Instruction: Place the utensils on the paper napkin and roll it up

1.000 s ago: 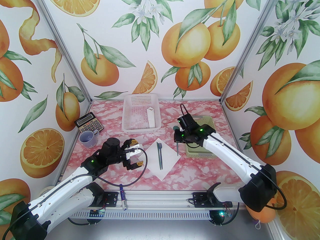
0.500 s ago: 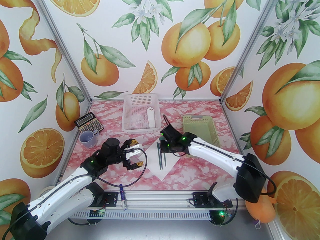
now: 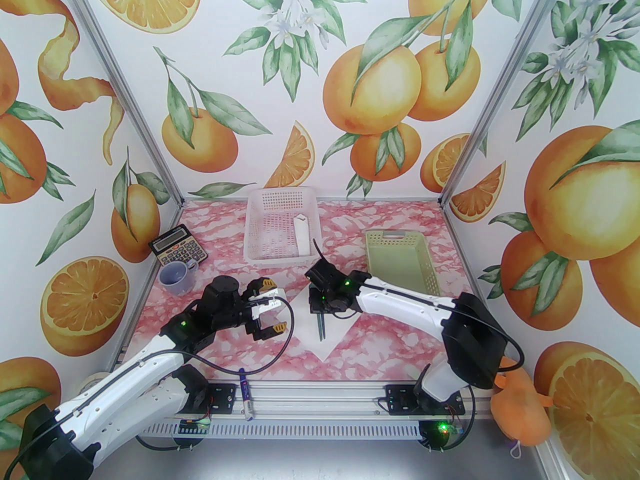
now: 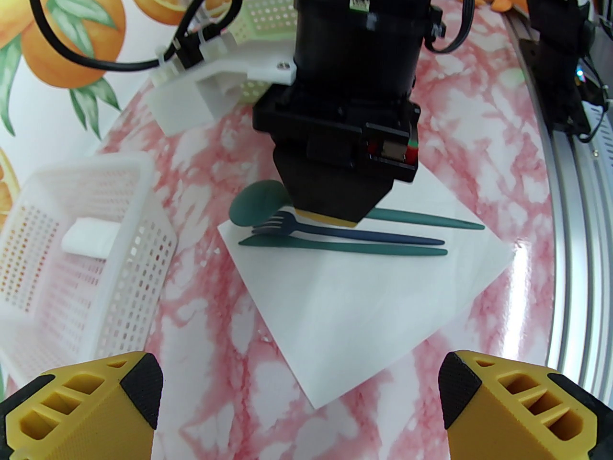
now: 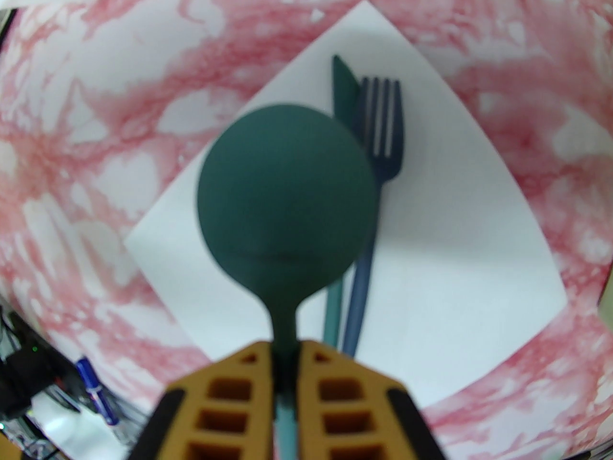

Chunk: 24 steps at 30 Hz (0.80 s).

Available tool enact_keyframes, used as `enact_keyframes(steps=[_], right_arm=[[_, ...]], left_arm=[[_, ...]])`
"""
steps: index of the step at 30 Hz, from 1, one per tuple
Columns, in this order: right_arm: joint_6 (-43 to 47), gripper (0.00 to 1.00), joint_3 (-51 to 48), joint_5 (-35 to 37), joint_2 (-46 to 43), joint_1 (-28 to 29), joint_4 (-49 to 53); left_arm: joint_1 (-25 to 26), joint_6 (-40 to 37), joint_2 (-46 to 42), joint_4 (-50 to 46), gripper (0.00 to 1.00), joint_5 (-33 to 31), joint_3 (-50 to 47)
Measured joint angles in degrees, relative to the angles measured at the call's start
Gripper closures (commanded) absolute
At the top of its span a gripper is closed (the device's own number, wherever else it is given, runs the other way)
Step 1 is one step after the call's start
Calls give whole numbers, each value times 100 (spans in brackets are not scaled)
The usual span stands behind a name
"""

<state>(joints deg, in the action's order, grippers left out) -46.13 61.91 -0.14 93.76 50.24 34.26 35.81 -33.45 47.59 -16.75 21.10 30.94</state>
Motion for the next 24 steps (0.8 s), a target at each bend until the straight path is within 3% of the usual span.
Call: enact_keyframes(steps=[24], right_arm=[[-70,87,0,24,662,0,-334]], left_arm=[[0,-17,-22,0,0,0,0]])
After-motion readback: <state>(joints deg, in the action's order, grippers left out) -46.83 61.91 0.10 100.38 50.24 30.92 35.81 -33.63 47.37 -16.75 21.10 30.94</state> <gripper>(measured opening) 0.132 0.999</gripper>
